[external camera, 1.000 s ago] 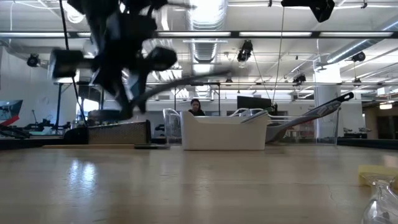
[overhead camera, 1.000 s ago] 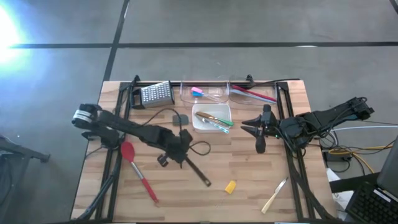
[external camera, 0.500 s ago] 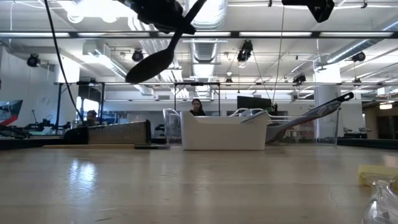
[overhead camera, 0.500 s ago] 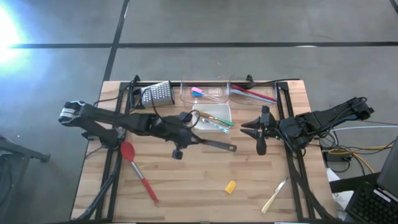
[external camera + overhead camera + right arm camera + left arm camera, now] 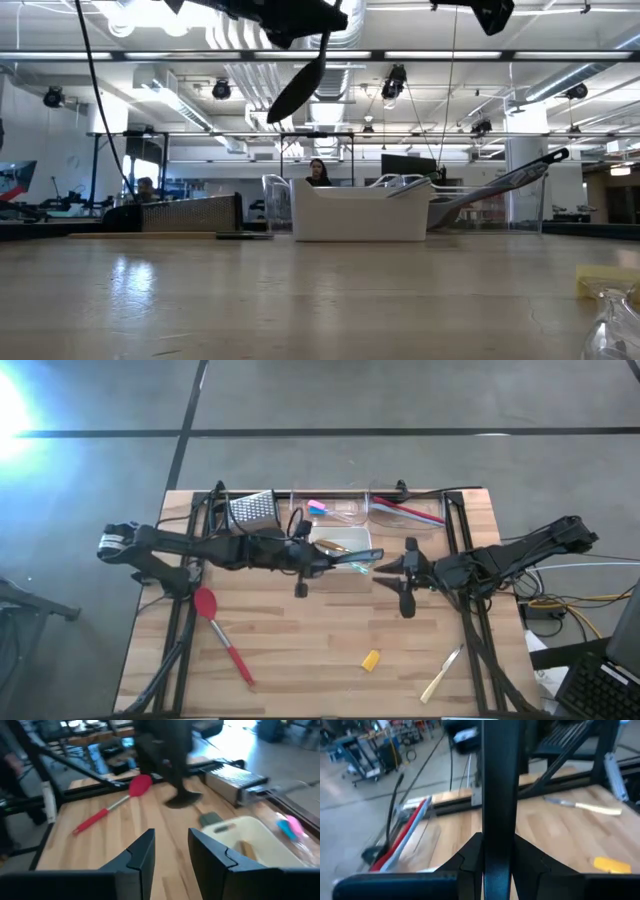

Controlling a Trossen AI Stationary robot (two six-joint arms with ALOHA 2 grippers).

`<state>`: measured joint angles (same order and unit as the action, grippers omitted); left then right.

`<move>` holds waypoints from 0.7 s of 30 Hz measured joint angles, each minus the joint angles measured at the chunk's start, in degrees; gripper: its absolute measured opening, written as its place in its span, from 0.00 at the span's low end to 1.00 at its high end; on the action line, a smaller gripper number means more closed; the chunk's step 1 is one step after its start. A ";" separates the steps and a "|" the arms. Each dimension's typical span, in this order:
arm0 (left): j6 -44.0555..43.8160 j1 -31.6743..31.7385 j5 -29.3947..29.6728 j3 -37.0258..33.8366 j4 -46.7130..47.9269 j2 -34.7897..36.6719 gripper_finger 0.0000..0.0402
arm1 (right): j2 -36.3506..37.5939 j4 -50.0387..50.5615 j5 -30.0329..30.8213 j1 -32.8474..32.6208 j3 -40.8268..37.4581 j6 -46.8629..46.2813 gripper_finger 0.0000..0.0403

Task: Pick & Place Kitchen Items
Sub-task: Put the black serving spoon into the right transparent bin

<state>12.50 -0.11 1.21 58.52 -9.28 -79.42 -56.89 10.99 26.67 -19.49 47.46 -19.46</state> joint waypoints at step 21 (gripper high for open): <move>-4.45 1.54 -2.20 0.00 -6.02 -2.21 0.18 | -8.93 -10.00 0.50 1.09 8.01 16.55 0.37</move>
<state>8.05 1.43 -0.99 58.52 -15.30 -81.62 -65.82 0.99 27.17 -18.40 55.47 -2.91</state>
